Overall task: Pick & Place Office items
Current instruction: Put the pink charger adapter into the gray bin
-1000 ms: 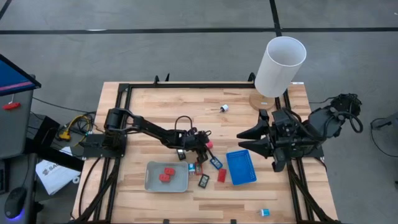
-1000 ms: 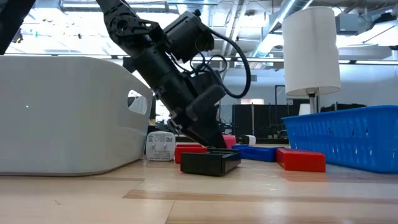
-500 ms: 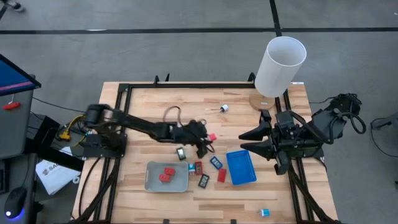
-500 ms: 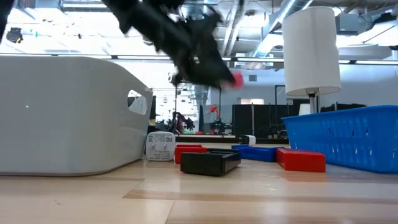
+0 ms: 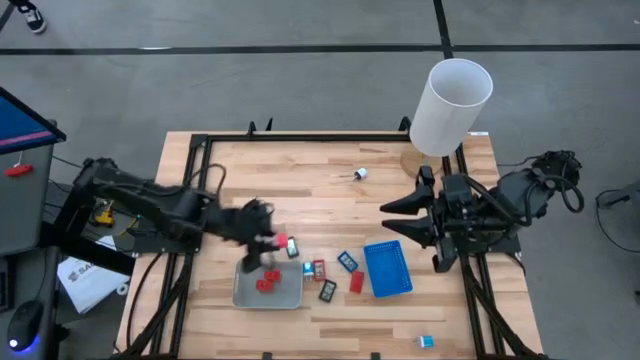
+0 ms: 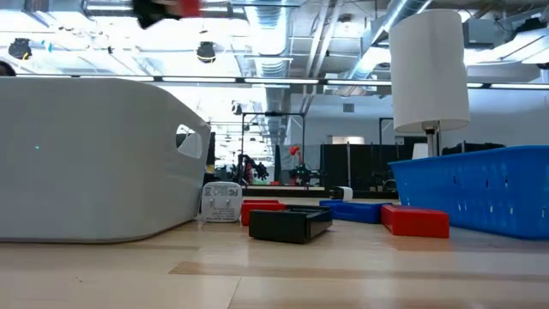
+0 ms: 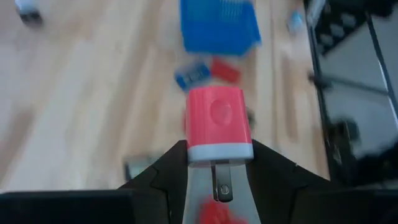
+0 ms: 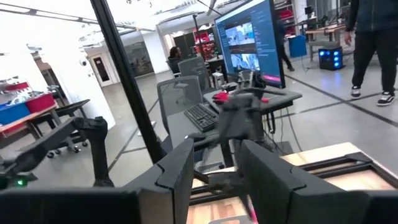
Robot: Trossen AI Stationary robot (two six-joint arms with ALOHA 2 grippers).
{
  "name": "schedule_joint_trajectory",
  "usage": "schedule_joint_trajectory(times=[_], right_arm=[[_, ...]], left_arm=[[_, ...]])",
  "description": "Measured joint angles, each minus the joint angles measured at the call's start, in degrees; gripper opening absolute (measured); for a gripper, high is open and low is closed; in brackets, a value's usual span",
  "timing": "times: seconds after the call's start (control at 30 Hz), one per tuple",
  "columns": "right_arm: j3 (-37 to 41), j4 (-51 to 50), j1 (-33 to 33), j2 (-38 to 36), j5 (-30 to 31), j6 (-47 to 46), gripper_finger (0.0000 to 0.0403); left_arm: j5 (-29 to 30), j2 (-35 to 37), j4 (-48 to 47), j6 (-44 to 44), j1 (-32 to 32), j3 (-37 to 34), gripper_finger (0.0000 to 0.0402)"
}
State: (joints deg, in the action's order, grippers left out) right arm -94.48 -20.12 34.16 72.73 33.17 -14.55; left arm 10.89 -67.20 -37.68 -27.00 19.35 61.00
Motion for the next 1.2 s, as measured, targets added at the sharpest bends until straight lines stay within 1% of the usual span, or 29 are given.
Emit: schedule_joint_trajectory(times=[0.17,0.3,0.43,0.5,0.63,0.73,0.97,1.03,1.2], right_arm=[[0.00,-0.14,-0.93,-0.02,-0.15,0.00,0.0127],[0.00,-0.22,-0.98,0.00,-0.15,0.00,0.0127],[0.00,-0.20,-0.98,0.00,-0.15,-0.12,0.0127],[0.00,-0.17,-0.98,0.00,-0.14,-0.30,0.0127],[0.00,-0.13,-0.98,0.00,-0.13,-1.19,0.0127],[0.00,-0.09,-0.98,-0.01,-0.13,-1.77,0.0127],[0.00,-0.02,-0.95,-0.02,-0.13,-2.42,0.0127],[0.00,-0.08,-0.95,-0.01,-0.13,-2.42,0.0127],[0.00,-0.29,-0.78,0.00,-0.11,-2.42,0.0127]], left_arm=[[1.30,3.23,-9.70,-11.31,10.23,-0.03,0.0130],[1.15,2.37,-14.34,-18.41,16.44,-0.03,0.0130],[-2.57,-1.33,-13.34,-19.72,19.51,-0.03,0.0130],[-4.54,-3.89,-11.93,-18.06,20.22,-0.03,0.0130],[-6.56,-9.09,-7.39,-13.33,19.28,-0.03,0.0130],[-6.53,-13.05,-5.43,-9.85,16.53,0.83,0.0130],[-5.49,-22.71,-5.42,3.99,9.50,7.84,0.0130],[-5.49,-24.12,-4.97,5.52,8.44,8.95,0.0130],[-6.35,-26.73,-4.51,6.73,7.98,8.98,0.0130]])
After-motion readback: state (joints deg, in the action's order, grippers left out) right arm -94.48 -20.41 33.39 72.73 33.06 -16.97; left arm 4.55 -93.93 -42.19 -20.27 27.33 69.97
